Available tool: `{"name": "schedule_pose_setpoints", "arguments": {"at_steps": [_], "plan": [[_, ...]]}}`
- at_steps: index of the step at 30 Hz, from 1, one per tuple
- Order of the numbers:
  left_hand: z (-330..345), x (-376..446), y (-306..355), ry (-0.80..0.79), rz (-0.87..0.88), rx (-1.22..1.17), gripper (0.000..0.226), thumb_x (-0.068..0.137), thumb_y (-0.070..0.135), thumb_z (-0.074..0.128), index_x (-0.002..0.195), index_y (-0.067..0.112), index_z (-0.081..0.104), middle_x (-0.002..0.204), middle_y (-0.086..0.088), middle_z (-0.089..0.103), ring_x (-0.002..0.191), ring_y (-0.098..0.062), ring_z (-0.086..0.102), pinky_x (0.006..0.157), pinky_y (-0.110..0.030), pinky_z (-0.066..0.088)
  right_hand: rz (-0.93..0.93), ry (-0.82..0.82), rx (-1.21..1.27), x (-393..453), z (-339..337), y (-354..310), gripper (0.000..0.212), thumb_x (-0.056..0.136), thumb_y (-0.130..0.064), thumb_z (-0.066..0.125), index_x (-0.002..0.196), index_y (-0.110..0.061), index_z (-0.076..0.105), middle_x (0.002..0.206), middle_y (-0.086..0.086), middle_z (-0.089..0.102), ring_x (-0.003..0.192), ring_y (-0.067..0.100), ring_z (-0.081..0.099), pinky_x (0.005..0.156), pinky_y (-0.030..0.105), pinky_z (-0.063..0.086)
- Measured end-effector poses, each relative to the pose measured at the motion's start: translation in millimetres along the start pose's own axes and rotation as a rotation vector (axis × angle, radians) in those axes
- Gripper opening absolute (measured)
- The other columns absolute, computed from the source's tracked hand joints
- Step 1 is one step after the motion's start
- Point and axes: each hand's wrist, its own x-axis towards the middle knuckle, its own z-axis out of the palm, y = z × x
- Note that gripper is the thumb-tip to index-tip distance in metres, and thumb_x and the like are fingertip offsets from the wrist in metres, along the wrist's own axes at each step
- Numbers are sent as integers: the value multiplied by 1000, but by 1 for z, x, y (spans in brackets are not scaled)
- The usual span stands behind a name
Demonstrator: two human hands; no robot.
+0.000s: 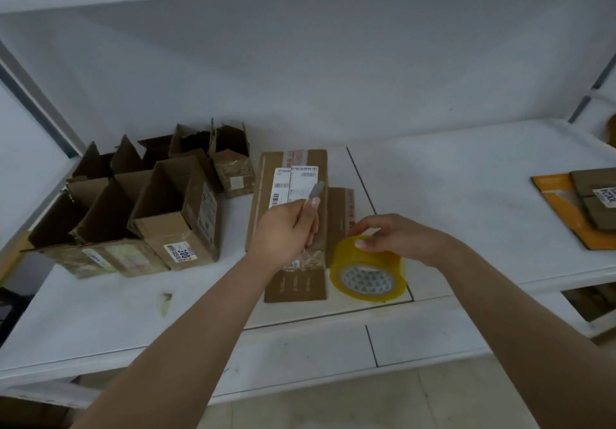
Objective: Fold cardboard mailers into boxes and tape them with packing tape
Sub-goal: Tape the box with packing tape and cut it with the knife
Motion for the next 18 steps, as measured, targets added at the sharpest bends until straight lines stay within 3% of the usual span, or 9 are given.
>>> {"name": "schedule_pose_setpoints", "arguments": {"at_steps": [5,10,14,18], "plan": [[-3,8,0,-32,-59,-65,53,102,46,34,65,17,59,51,3,62,42,-13,57,51,-28,48,0,41,-46,5,8,-5,23,88,-32,70,110,-26,67,111,2,66,98,20,66,91,41,55],[0,4,-4,-20,-18,-6,55,102,49,32,64,19,58,51,5,61,42,-10,57,48,-23,47,12,140,-163,1,3,10,23,86,-43,69,102,-28,68,106,-2,66,89,12,64,77,26,52],[-4,7,-1,-100,10,16,50,102,50,29,72,20,56,51,6,60,45,-11,57,56,-31,50,17,164,-280,6,6,13,29,87,-50,65,111,-34,65,134,-4,55,115,17,55,98,35,46],[-7,8,8,-250,31,214,48,101,50,32,69,22,55,59,9,63,59,-8,61,75,-37,54,86,210,-476,2,3,9,36,86,-61,55,119,-46,62,139,-10,53,120,15,54,99,35,42]]}}
